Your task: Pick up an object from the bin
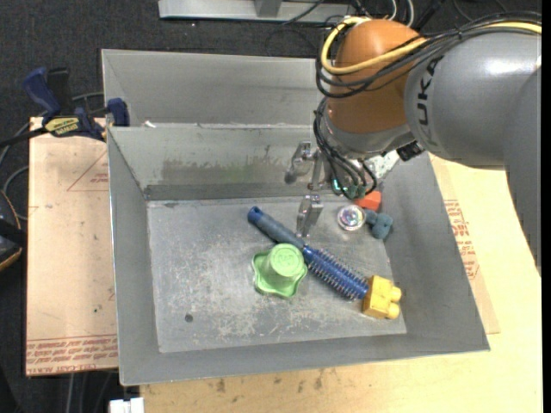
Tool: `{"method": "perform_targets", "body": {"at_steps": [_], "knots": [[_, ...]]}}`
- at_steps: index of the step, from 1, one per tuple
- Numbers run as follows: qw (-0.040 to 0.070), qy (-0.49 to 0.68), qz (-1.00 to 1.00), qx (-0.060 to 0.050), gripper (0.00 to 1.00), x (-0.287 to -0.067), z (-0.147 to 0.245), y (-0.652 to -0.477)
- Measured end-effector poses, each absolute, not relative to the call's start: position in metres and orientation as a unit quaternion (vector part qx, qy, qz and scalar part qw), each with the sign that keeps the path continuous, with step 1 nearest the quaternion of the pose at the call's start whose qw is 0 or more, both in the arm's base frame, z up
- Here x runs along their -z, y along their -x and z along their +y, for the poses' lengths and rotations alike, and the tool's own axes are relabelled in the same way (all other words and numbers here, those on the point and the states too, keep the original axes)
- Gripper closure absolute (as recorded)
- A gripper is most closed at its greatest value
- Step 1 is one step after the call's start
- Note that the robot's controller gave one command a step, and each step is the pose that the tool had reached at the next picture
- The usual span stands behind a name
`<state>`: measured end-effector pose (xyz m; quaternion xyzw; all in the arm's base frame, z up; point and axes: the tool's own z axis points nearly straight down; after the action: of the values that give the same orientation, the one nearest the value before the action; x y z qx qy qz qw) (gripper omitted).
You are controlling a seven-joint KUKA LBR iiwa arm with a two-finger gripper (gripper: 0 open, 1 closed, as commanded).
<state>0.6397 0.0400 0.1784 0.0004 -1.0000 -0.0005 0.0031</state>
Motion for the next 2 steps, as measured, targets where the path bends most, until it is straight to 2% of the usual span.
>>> {"method": "perform_targets", "body": {"at_steps": [1,2], "knots": [[-0.005,0.051,-0.999,0.001,0.0,-0.098,0.027,-0.651],[-0.001,0.071,-0.997,0.001,0.0,-0.1,0.017,-0.646]]}}
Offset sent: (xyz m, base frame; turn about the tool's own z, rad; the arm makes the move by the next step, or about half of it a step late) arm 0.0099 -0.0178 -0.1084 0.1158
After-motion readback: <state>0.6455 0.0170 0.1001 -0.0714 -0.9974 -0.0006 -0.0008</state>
